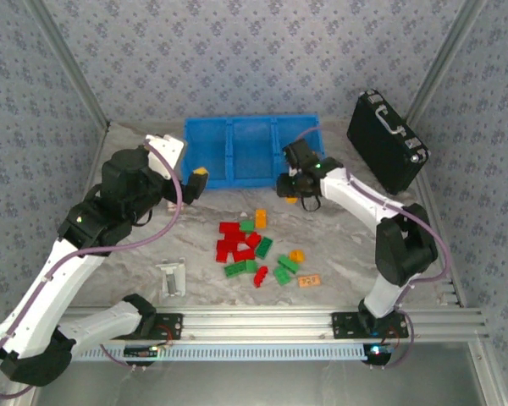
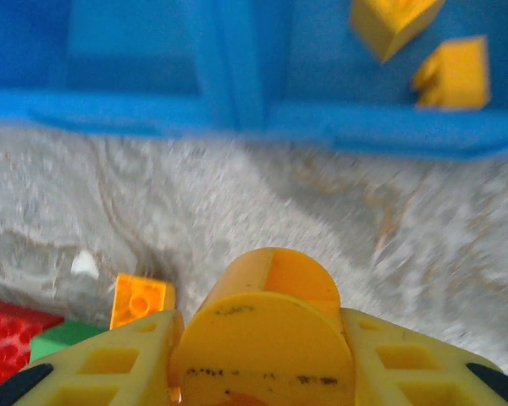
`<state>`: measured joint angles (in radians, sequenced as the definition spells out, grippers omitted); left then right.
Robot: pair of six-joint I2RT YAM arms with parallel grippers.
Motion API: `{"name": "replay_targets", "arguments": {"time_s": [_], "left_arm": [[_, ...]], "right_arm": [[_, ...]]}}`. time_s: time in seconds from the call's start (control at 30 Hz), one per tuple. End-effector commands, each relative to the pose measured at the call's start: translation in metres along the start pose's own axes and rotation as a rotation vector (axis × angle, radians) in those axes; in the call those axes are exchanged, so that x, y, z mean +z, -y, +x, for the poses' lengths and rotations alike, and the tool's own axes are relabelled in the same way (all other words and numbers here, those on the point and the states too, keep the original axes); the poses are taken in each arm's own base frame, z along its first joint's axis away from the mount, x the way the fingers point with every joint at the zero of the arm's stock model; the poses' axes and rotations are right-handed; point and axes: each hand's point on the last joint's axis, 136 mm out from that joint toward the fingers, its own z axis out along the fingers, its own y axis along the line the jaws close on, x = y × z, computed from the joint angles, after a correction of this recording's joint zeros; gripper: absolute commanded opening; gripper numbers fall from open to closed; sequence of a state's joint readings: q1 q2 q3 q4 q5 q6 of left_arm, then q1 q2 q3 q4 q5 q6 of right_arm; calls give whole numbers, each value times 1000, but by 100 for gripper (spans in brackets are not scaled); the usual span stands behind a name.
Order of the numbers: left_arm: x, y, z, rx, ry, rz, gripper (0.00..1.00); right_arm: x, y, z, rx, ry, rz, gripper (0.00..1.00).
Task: Sort the legos into containers by color
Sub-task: Place the lego in the container.
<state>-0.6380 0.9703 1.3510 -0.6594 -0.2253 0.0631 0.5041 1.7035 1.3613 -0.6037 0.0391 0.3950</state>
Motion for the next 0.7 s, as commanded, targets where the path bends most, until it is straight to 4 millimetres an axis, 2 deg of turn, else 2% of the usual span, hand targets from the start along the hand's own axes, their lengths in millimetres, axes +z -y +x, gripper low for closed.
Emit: {"name": "replay_targets", "arguments": {"time_s": [0.0, 0.13, 0.27, 0.53, 0.67], "left_arm": [[0, -1, -6, 11, 25, -9, 100], [4, 0, -5, 15, 14, -10, 100], [9, 0, -4, 23, 4, -13, 100], [8, -1, -7, 33, -5, -17, 100], [11, 1, -8, 28, -9, -9, 100]], "right_arm": [[-4, 24, -39, -12, 54, 57, 34], [2, 43, -88, 44, 142, 66, 34], [27, 57, -119, 87, 161, 65, 34], [60, 72, -148, 112, 154, 30, 34], [69, 75, -156, 119, 151, 16, 39]]}}
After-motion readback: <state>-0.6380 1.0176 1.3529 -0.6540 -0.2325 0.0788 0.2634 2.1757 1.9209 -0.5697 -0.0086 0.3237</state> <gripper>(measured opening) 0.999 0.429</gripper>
